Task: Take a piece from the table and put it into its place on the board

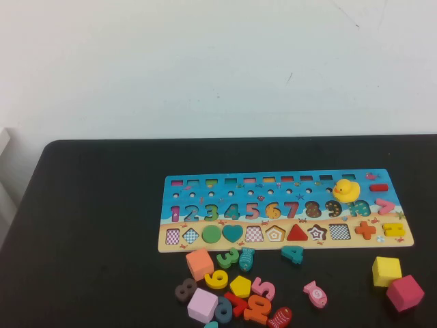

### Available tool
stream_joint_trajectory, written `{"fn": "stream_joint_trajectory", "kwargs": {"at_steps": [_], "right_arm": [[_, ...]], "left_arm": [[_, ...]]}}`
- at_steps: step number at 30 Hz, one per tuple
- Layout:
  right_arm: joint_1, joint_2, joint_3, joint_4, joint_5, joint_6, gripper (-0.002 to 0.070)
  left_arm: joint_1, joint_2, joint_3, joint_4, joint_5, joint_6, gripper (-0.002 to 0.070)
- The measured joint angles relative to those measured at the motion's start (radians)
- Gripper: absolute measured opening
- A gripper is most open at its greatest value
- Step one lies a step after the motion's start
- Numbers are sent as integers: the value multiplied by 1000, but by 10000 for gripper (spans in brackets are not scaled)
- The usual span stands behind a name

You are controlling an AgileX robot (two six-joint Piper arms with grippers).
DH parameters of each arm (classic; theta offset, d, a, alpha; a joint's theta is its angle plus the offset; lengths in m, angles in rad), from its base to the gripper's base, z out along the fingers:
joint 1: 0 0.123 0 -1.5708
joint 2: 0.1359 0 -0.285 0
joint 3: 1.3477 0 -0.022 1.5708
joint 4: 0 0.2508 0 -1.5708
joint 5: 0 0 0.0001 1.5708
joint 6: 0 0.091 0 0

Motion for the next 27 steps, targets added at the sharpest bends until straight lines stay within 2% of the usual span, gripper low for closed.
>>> {"fn": "stream_joint_trajectory", "kwargs": {"at_steps": [17, 27], "right_arm": [[0, 0, 0, 10, 0, 0, 19], [0, 0, 0, 118, 0, 0, 19]], "left_arm": [[0, 0, 0, 0, 0, 0, -2], [0, 0, 0, 2, 0, 0, -2]]}}
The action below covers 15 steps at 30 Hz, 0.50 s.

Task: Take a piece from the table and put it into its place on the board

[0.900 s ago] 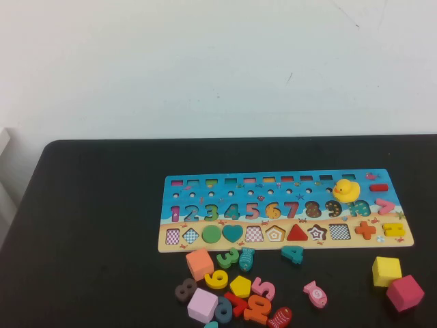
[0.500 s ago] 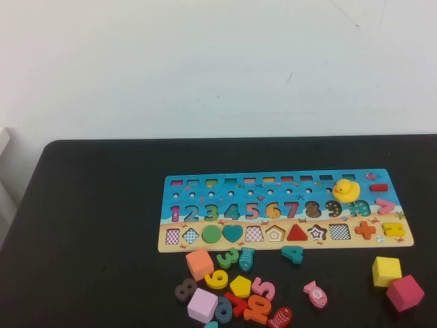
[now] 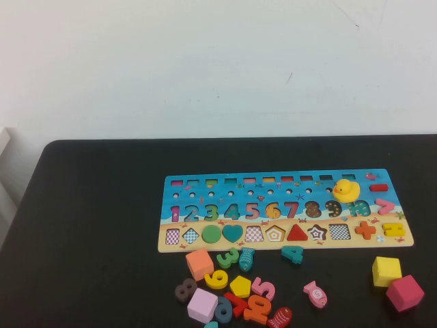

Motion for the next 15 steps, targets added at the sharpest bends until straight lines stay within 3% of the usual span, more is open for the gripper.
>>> {"fn": "stream_joint_trajectory", "kwargs": {"at_steps": [5, 8, 11, 15], "right_arm": [[0, 0, 0, 6, 0, 0, 19], [0, 0, 0, 10, 0, 0, 19], [0, 0, 0, 11, 0, 0, 19], [0, 0, 0, 11, 2, 0, 19]], "left_arm": [[0, 0, 0, 87, -15, 0, -2], [0, 0, 2, 65, -53, -34, -2], [0, 0, 2, -92, -116, -138, -2], [0, 0, 2, -434, -155, -343, -2]]}}
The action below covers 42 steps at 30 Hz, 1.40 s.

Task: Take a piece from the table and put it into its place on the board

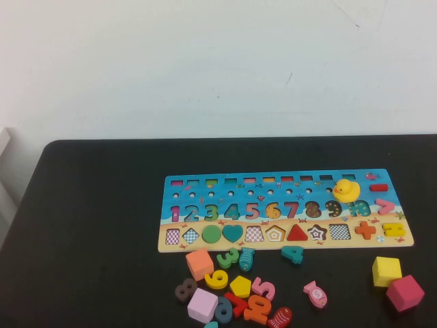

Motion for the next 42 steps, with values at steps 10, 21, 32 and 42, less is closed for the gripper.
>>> {"fn": "stream_joint_trajectory", "kwargs": {"at_steps": [10, 21, 32, 42], "right_arm": [[0, 0, 0, 18, 0, 0, 19], [0, 0, 0, 60, 6, 0, 19], [0, 0, 0, 62, 6, 0, 19], [0, 0, 0, 62, 6, 0, 19]], "left_arm": [[0, 0, 0, -334, -82, -97, -2], [-27, 56, -143, -233, 26, 240, -2], [-27, 549, -564, -63, 517, 633, -2], [-27, 998, -814, -75, 660, 873, -2]]}}
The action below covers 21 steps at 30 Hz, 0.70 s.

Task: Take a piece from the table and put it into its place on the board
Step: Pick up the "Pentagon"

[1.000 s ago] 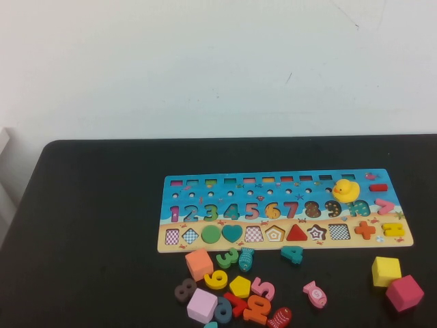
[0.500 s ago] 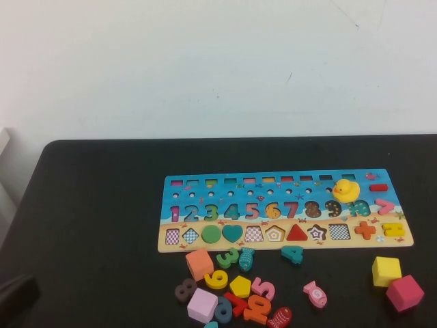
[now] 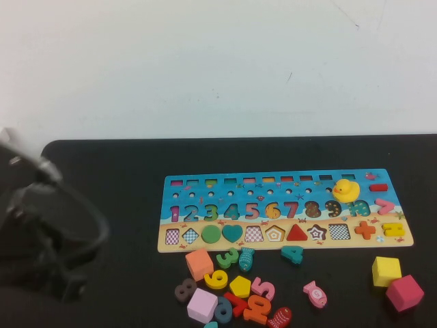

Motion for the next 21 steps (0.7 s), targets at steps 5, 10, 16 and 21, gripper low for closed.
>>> {"fn": "stream_joint_trajectory", "kwargs": {"at_steps": [5, 10, 16, 21], "right_arm": [[0, 0, 0, 0, 0, 0, 19], [0, 0, 0, 0, 0, 0, 19], [0, 0, 0, 0, 0, 0, 19], [0, 0, 0, 0, 0, 0, 19]], "left_arm": [[-4, 241, -107, -22, 31, 95, -2], [-74, 382, -222, -17, 33, 150, -2], [-231, 519, -384, 43, 33, 156, -2], [-332, 622, -483, 94, 35, 152, -1]]}}
